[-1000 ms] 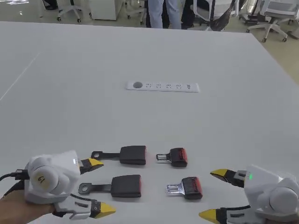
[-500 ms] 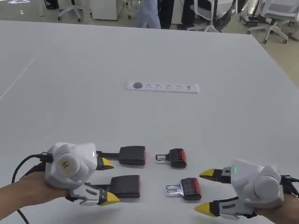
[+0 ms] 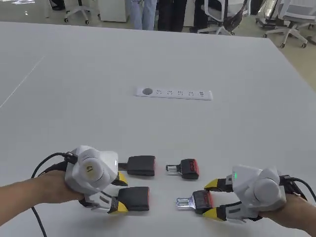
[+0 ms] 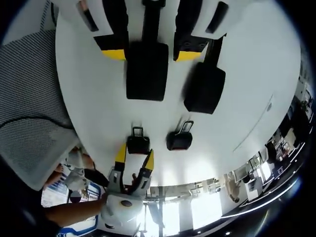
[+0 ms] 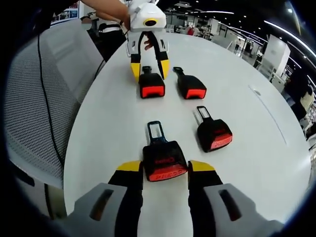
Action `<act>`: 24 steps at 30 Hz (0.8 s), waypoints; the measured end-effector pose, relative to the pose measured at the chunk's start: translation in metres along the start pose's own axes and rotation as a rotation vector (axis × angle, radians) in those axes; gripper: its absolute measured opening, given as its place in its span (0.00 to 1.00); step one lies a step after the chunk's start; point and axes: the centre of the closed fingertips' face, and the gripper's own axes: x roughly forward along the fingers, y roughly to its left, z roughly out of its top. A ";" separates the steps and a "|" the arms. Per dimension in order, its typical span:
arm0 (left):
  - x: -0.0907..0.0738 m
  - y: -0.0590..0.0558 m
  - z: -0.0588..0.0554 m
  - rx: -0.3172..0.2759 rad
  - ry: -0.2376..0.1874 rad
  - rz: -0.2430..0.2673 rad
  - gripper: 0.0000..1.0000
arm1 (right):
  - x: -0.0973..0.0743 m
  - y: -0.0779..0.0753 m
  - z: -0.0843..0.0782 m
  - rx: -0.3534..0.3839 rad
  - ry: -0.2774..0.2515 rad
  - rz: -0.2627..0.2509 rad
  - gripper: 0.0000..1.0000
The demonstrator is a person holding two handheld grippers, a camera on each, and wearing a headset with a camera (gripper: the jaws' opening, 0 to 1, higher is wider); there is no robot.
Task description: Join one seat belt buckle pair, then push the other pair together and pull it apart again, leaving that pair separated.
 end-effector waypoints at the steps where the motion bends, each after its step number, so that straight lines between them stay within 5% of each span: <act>1: 0.001 -0.001 -0.002 0.013 0.012 -0.006 0.36 | 0.000 0.000 0.000 -0.004 0.001 0.004 0.34; 24: 0.005 -0.003 -0.005 0.044 0.040 -0.072 0.32 | -0.002 0.001 -0.005 -0.032 0.017 0.016 0.31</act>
